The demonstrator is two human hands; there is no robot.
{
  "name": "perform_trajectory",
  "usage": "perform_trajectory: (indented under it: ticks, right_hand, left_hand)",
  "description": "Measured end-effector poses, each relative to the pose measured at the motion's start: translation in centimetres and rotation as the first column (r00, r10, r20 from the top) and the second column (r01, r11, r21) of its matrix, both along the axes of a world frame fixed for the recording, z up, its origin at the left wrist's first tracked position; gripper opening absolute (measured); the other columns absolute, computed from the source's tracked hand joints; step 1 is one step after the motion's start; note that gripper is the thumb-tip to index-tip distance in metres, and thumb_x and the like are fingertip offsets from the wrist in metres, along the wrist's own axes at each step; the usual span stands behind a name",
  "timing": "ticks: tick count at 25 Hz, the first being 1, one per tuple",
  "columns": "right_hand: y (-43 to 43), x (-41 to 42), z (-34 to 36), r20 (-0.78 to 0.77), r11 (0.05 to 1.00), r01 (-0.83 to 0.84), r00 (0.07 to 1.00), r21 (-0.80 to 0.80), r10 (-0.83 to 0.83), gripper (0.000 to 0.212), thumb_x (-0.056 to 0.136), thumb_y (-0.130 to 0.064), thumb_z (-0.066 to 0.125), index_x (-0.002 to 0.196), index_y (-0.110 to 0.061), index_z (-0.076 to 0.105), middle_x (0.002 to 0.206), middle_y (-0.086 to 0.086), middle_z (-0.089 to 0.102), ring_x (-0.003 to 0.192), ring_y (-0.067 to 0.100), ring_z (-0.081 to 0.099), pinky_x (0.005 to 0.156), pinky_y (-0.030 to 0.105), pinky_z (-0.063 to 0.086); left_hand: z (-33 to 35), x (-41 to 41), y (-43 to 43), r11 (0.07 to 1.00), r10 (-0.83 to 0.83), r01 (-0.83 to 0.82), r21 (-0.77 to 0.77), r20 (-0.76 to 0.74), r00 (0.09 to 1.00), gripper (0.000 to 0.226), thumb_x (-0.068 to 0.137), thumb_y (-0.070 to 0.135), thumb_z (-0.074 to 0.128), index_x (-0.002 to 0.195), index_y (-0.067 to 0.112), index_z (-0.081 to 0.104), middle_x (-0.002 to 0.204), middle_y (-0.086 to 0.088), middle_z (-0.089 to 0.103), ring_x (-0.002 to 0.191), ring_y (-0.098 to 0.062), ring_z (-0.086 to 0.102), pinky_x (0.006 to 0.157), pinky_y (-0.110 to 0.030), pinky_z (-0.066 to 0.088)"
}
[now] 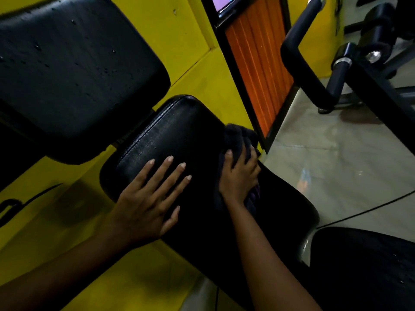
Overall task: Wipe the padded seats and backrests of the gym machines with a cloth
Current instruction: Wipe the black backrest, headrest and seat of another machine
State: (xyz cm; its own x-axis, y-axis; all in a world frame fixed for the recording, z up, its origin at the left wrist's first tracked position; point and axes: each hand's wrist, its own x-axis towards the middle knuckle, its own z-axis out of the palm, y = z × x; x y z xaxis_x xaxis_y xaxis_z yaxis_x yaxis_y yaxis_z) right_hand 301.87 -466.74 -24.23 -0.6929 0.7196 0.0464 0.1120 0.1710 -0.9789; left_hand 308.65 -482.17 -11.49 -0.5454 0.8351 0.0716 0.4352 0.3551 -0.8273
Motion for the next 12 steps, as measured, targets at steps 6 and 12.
perform_trajectory:
  ticks: [6,12]
  right_hand:
    - [2.6,3.1,-8.4,0.305,0.962,0.063,0.952,-0.265,0.022,0.051,0.097,-0.046,0.03,0.142,-0.021,0.035,0.154,0.001,0.017,0.134,0.032,0.02,0.104,0.053,0.024]
    - [-0.3,6.9,-7.6,0.351,0.912,0.102,0.935,-0.398,0.048,0.054,0.096,-0.051,0.026,0.143,-0.024,0.034,0.155,0.002,0.02,0.133,0.033,0.025,0.105,0.048,0.025]
  left_hand:
    - [-4.8,2.3,2.8,0.999,0.038,-0.04,0.005,0.2,0.979,0.063,0.083,0.042,0.04,0.135,0.009,0.051,0.143,-0.014,0.047,0.135,-0.032,0.04,0.107,-0.049,0.025]
    - [-6.7,1.3,2.6,0.986,0.107,-0.076,-0.151,0.211,0.972,0.066,0.084,0.041,0.031,0.136,0.004,0.049,0.145,-0.018,0.043,0.135,-0.034,0.039,0.11,-0.05,0.021]
